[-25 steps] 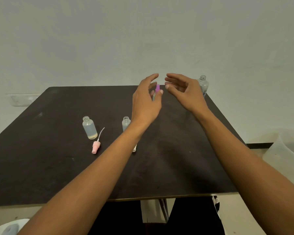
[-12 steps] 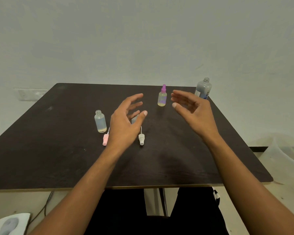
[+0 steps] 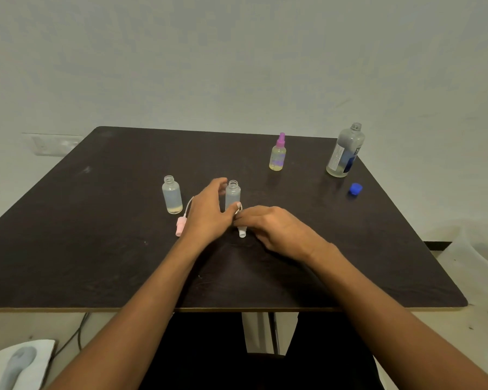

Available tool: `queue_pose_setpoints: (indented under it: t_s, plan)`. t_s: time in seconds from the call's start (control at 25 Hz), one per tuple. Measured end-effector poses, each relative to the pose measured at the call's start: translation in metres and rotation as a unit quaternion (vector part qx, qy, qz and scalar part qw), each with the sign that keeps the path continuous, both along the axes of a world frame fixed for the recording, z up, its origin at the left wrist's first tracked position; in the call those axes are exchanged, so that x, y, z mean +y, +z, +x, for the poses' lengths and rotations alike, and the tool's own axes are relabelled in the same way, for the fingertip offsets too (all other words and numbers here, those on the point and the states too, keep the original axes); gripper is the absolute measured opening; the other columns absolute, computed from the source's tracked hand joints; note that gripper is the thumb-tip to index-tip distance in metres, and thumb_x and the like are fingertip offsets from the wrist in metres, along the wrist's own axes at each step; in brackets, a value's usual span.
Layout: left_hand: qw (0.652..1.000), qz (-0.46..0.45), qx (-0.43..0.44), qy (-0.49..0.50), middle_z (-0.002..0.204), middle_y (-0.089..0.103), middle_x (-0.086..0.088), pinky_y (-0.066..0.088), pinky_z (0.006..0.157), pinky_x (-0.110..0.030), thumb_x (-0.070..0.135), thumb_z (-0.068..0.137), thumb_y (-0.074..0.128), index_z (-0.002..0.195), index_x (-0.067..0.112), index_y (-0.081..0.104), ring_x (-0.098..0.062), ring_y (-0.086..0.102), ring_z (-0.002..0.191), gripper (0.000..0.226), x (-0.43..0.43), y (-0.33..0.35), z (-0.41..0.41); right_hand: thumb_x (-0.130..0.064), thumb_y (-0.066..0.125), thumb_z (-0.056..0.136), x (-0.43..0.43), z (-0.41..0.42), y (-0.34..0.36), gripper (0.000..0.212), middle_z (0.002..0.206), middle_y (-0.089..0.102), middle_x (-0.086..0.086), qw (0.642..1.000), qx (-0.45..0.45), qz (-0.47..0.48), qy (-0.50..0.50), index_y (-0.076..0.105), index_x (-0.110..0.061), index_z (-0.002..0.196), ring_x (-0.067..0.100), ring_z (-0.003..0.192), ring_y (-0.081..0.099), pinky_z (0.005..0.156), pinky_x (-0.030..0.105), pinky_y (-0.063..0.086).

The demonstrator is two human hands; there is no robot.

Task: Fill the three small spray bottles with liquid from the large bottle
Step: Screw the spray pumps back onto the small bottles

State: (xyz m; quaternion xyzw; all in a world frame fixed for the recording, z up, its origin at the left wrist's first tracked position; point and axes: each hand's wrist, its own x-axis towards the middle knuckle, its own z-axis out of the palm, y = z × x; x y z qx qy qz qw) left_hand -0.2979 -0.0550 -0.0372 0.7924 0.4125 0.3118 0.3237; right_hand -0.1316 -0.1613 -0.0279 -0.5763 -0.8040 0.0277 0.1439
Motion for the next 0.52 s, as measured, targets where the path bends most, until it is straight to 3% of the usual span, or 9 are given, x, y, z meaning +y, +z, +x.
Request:
queue_pose_setpoints:
  t_s: [0.2, 0.32, 0.52]
  plan:
    - [1.000, -0.006, -0.010, 0.009, 0.116, 0.069, 0.010, 0.041, 0.081, 0.002, 0.020, 0.093, 0.076, 0.133, 0.017, 0.063, -0.002, 0.063, 0.107, 0.042, 0.001, 0.000, 0.002, -0.005, 0.061, 0.098, 0.006, -0.002, -0.006, 0.041, 0.145, 0.064, 0.000, 0.999, -0.033, 0.007, 0.028, 0.071, -0.020, 0.134, 0.017, 0.134, 0.059, 0.105, 0.040, 0.054]
    - [0.999, -0.007, -0.039, 0.020, 0.103, 0.068, 0.012, 0.040, 0.074, 0.006, 0.016, 0.093, 0.076, 0.125, 0.015, 0.068, -0.001, 0.065, 0.096, 0.033, 0.000, 0.000, 0.004, -0.008, 0.062, 0.099, 0.005, -0.001, -0.005, 0.038, 0.144, 0.065, 0.000, 0.999, -0.024, 0.021, 0.030, 0.072, -0.021, 0.133, 0.017, 0.132, 0.061, 0.104, 0.041, 0.054]
    - [0.998, 0.000, -0.057, 0.015, 0.109, 0.074, 0.008, 0.043, 0.077, 0.005, 0.018, 0.091, 0.080, 0.126, 0.016, 0.070, 0.003, 0.065, 0.096, 0.037, -0.001, 0.004, 0.003, -0.010, 0.070, 0.097, -0.005, 0.008, 0.024, 0.036, 0.131, 0.074, -0.003, 0.993, 0.082, 0.086, -0.019, 0.074, -0.020, 0.131, 0.009, 0.120, 0.068, 0.106, 0.028, 0.054]
